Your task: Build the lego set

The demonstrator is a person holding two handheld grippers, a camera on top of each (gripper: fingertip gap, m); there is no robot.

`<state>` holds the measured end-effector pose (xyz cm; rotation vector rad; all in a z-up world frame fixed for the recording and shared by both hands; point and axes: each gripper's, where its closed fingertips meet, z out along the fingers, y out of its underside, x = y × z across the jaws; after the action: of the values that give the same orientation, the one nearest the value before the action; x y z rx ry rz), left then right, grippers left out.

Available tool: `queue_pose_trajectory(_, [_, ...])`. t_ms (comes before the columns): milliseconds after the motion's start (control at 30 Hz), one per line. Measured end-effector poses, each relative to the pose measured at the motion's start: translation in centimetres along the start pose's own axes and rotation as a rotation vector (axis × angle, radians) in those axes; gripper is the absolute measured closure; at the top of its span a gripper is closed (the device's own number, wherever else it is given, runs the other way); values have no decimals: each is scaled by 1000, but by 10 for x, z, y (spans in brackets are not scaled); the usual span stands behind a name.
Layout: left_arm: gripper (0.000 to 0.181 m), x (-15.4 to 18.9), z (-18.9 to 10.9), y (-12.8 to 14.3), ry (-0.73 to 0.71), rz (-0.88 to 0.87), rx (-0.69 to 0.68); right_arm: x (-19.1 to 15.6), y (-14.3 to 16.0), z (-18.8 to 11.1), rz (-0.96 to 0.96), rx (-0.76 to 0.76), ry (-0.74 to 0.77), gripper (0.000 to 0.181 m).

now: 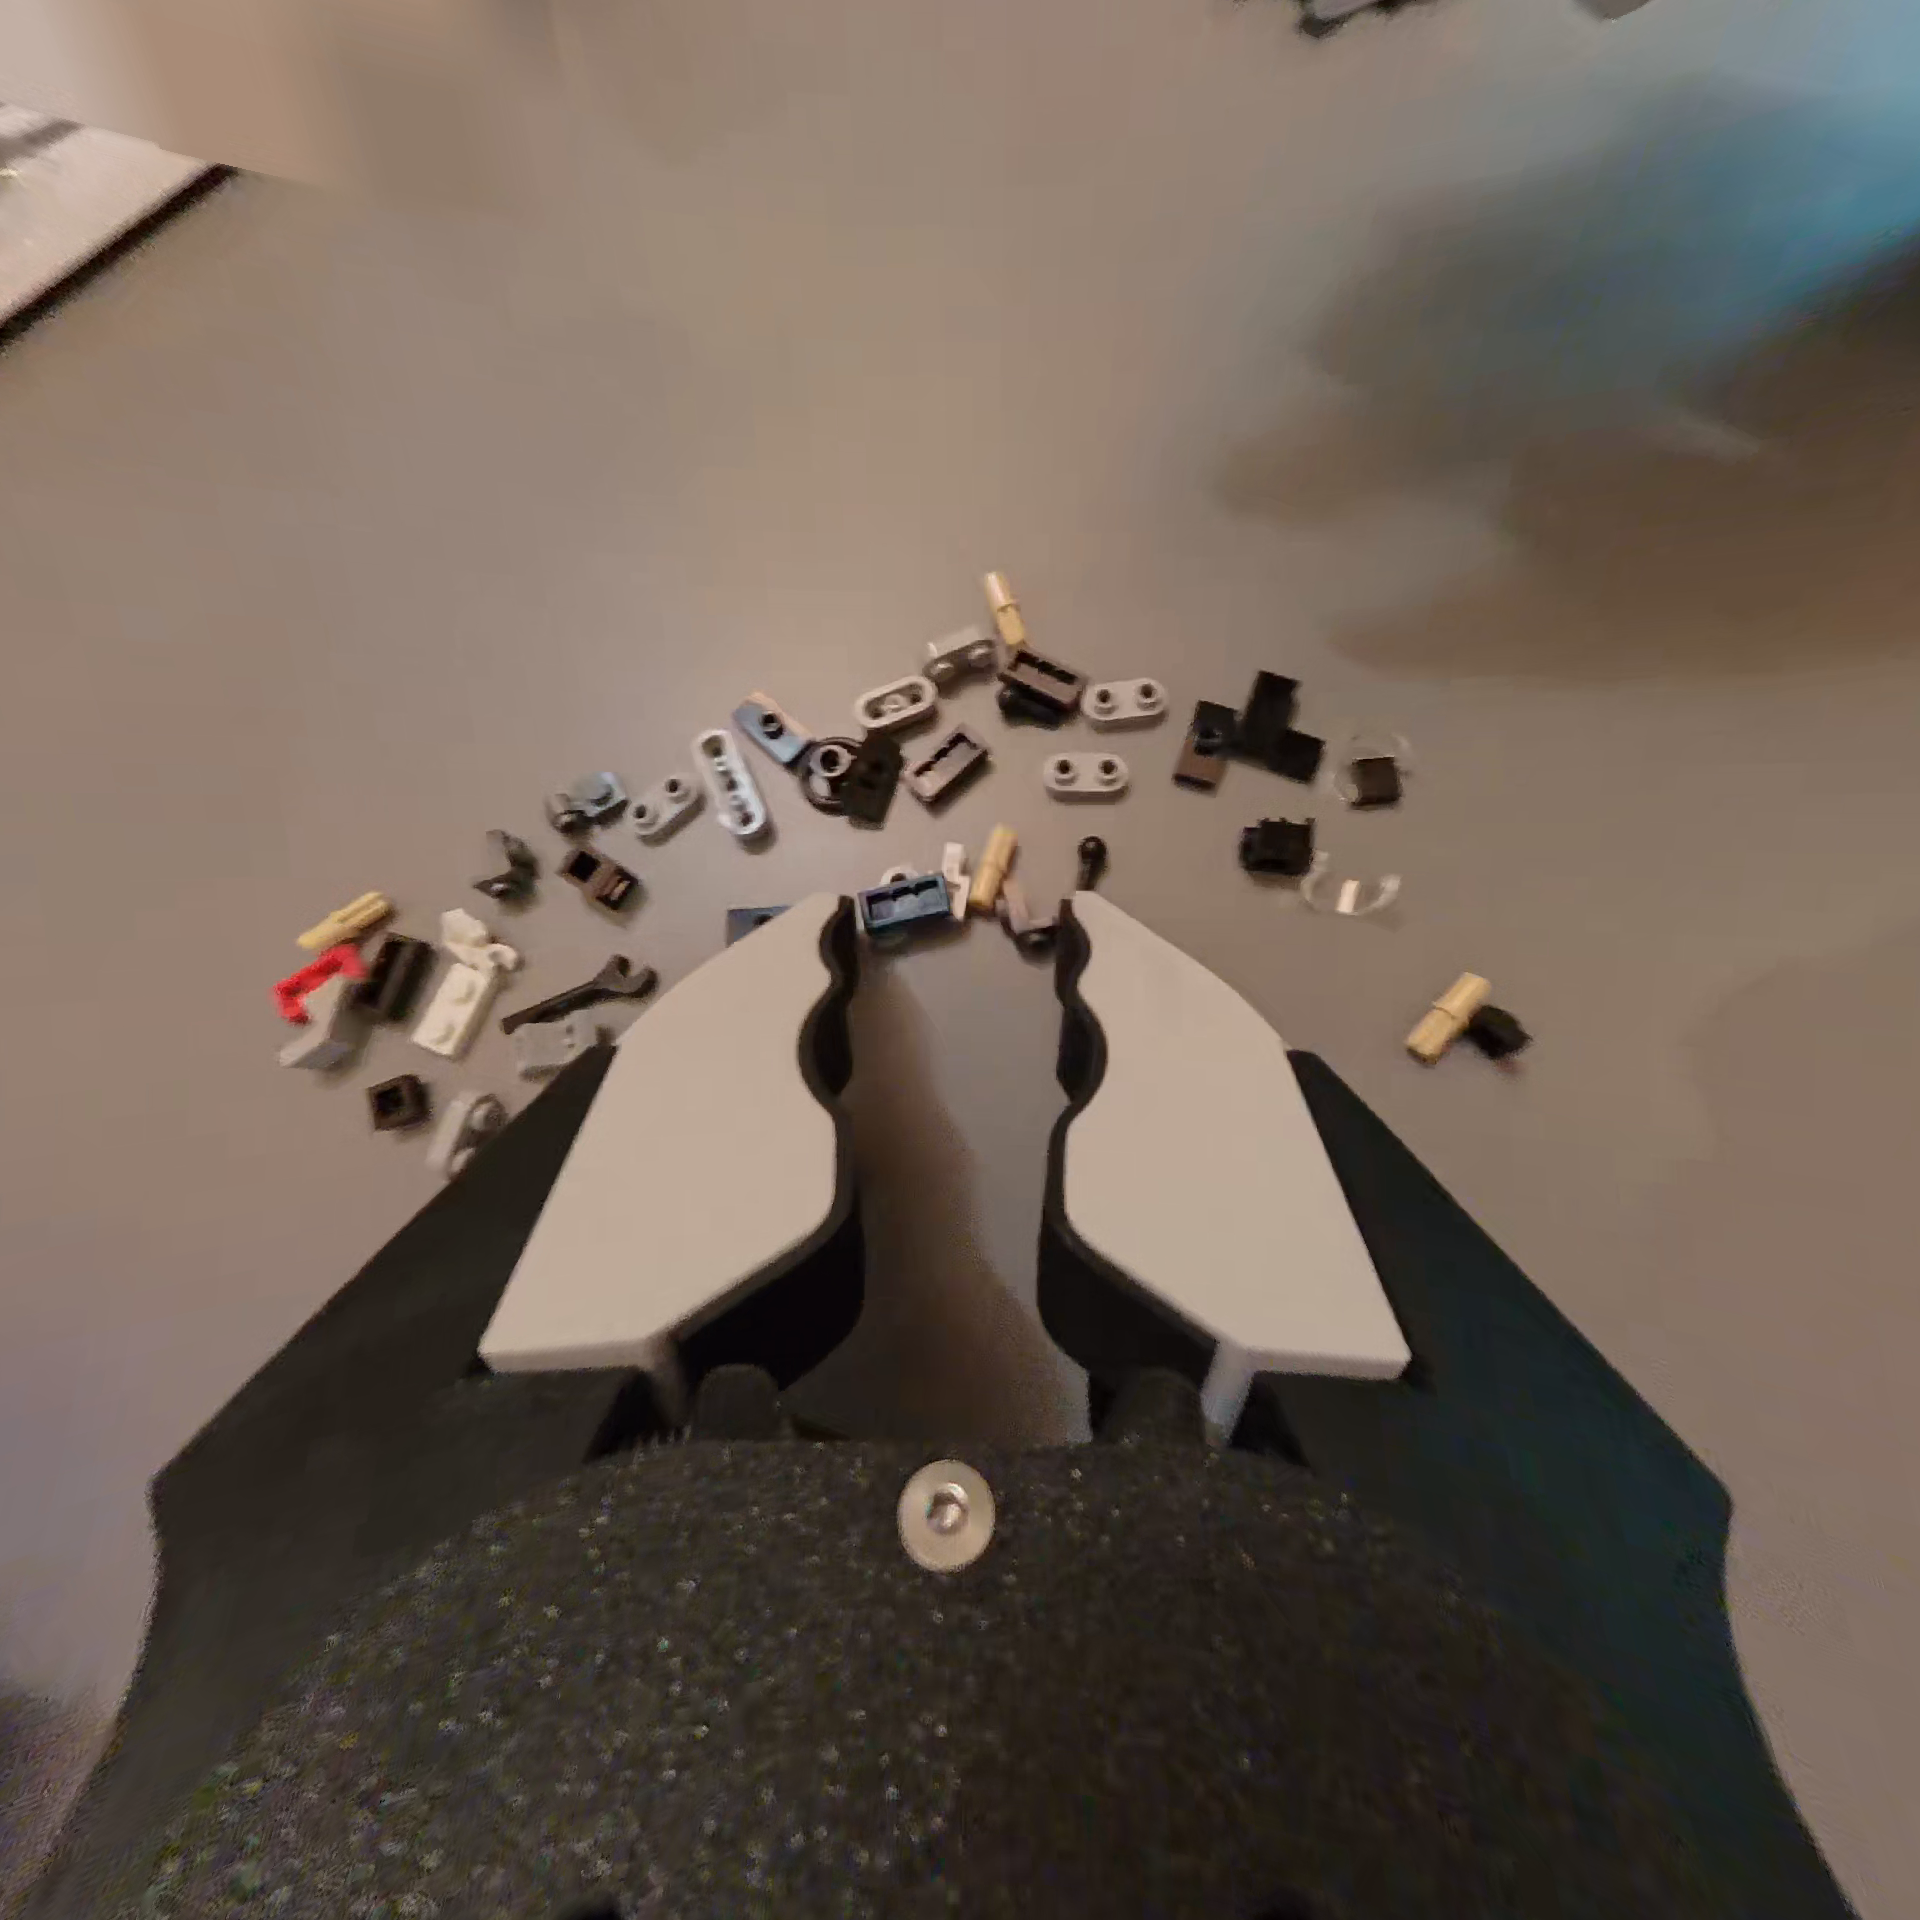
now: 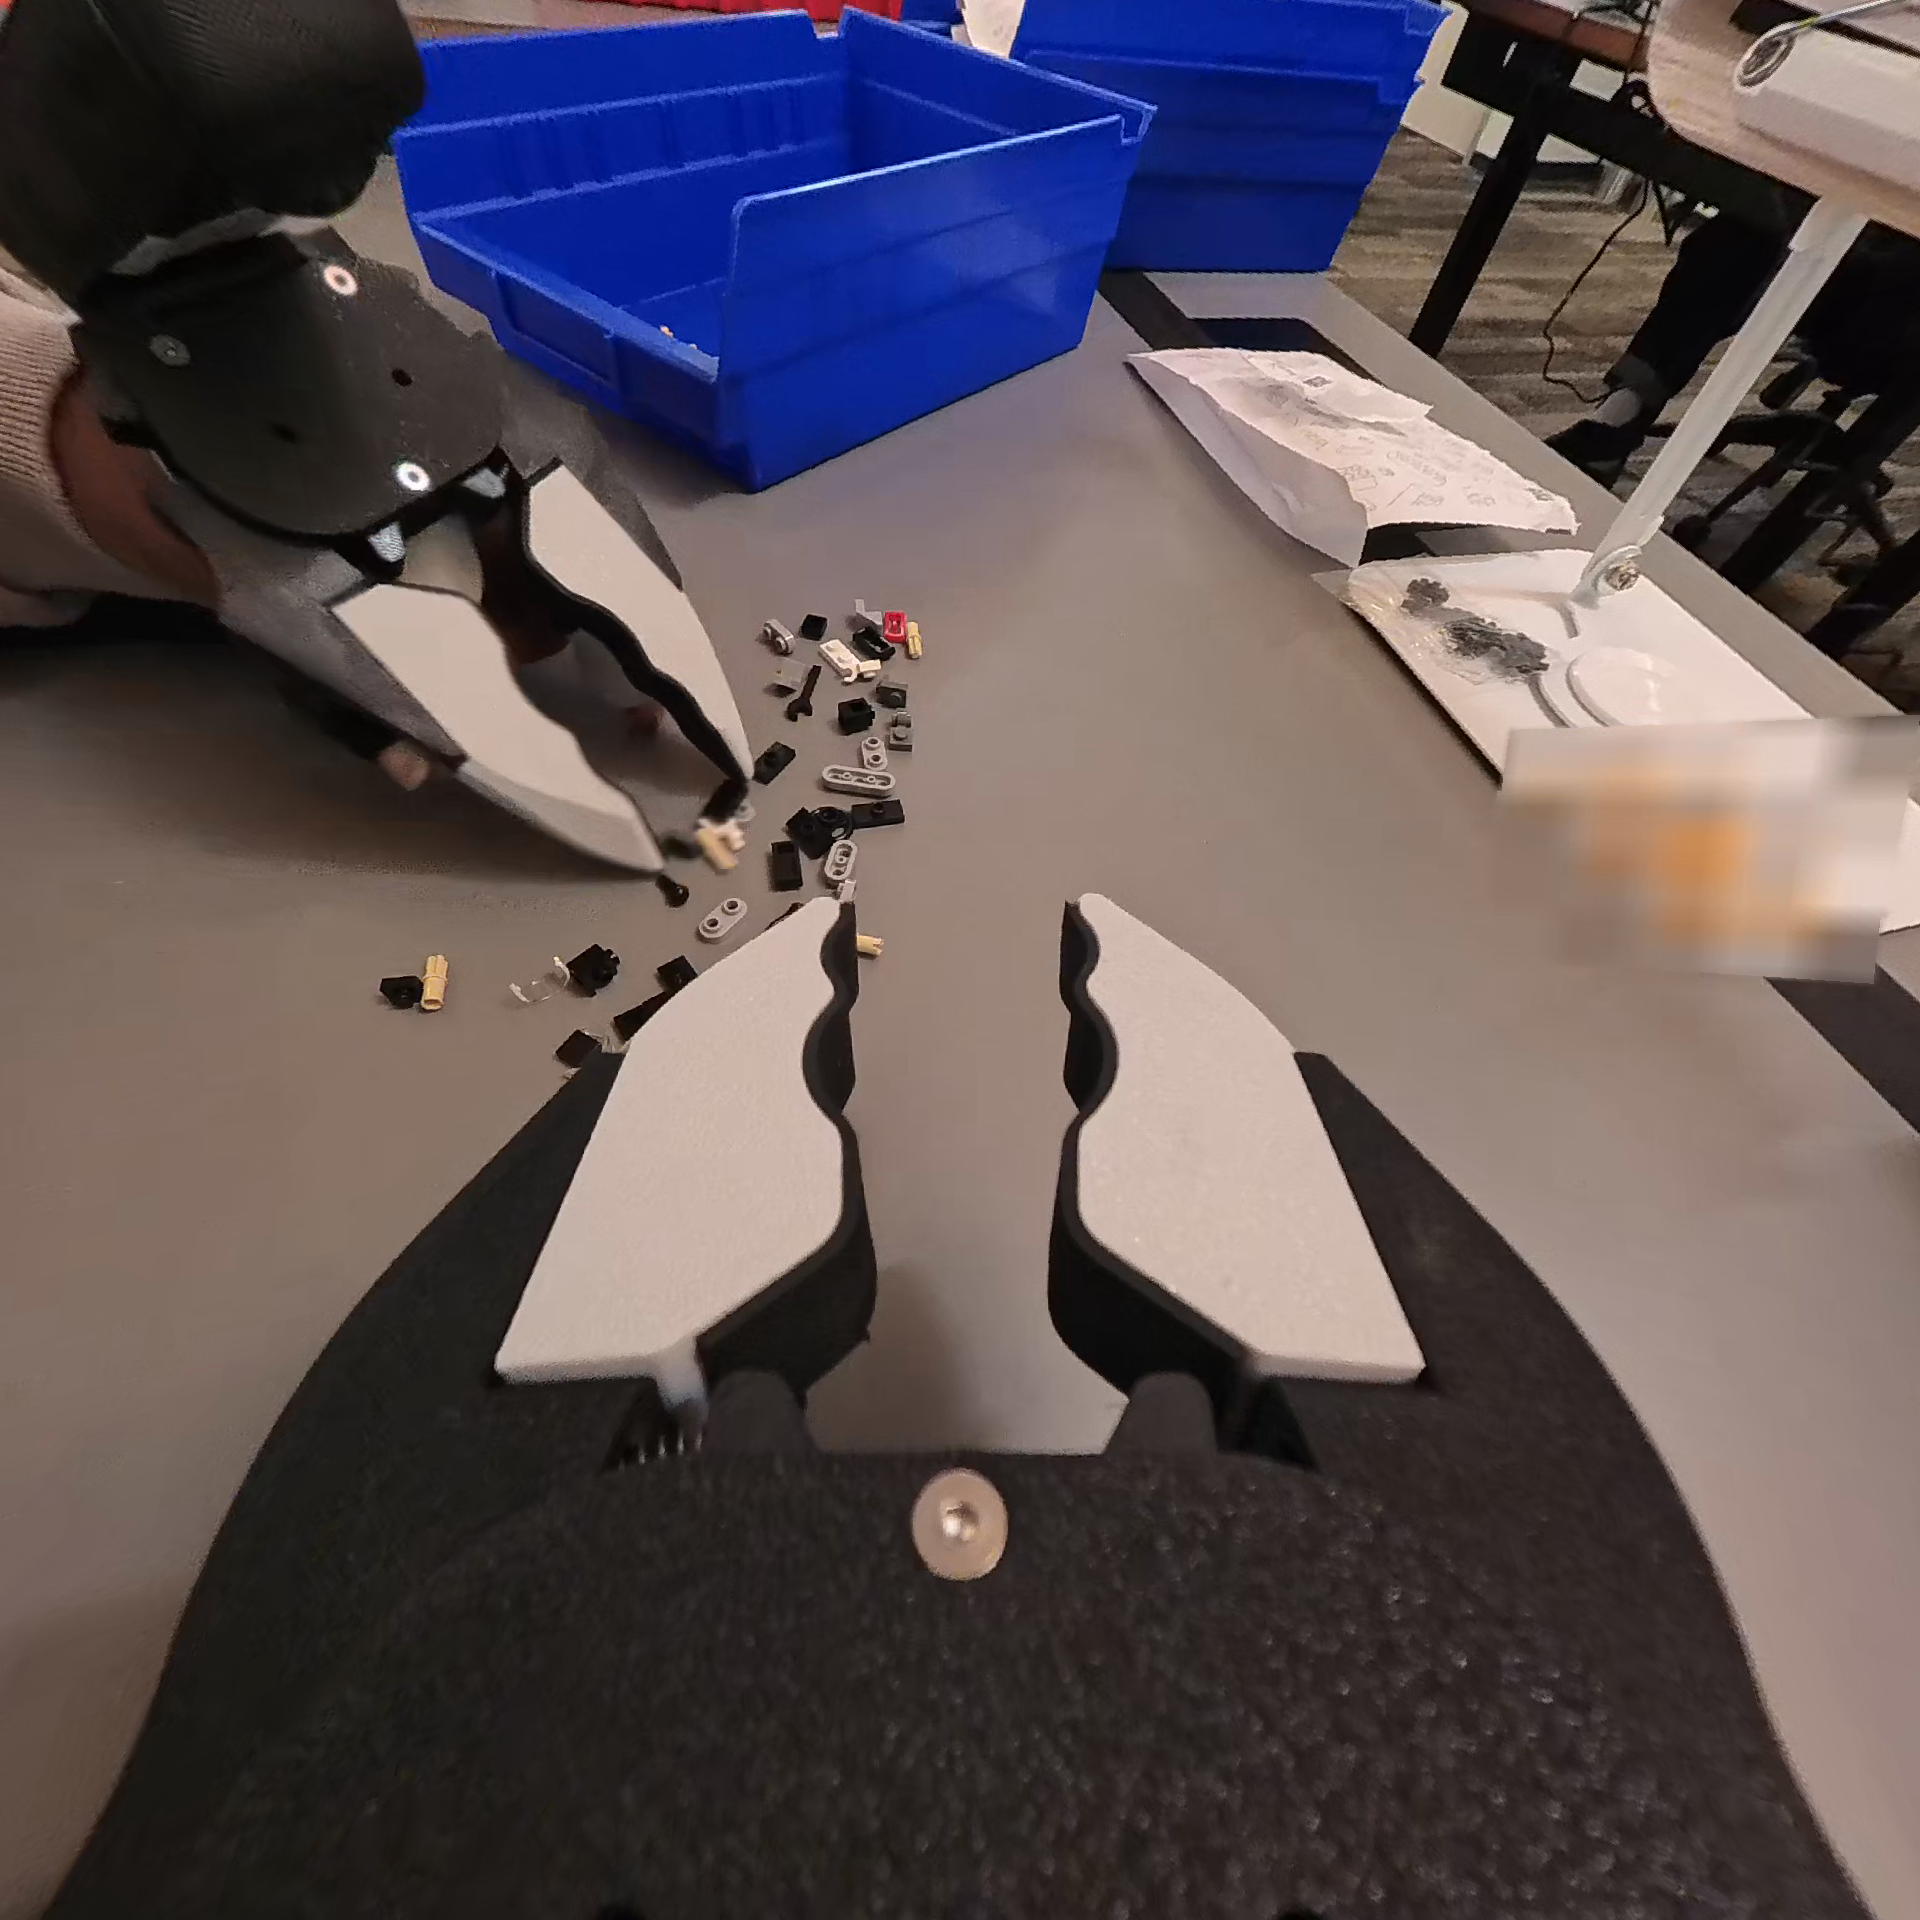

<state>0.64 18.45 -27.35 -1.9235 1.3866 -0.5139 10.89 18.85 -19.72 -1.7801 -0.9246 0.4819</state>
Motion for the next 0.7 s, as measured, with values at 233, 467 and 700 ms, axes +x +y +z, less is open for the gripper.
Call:
queue_pose_trajectory(233, [170,-29,6,-1,-106,9,-14,0,0,-1,3,1,1,144])
queue_pose_trajectory(467, [171,-82,7,3,-258,-18,-46,0,0,-1,3,0,-1,144])
queue_pose_trajectory(700, [157,-111,-3,4,-312,-105,-30,1,0,-1,5,2,1,144])
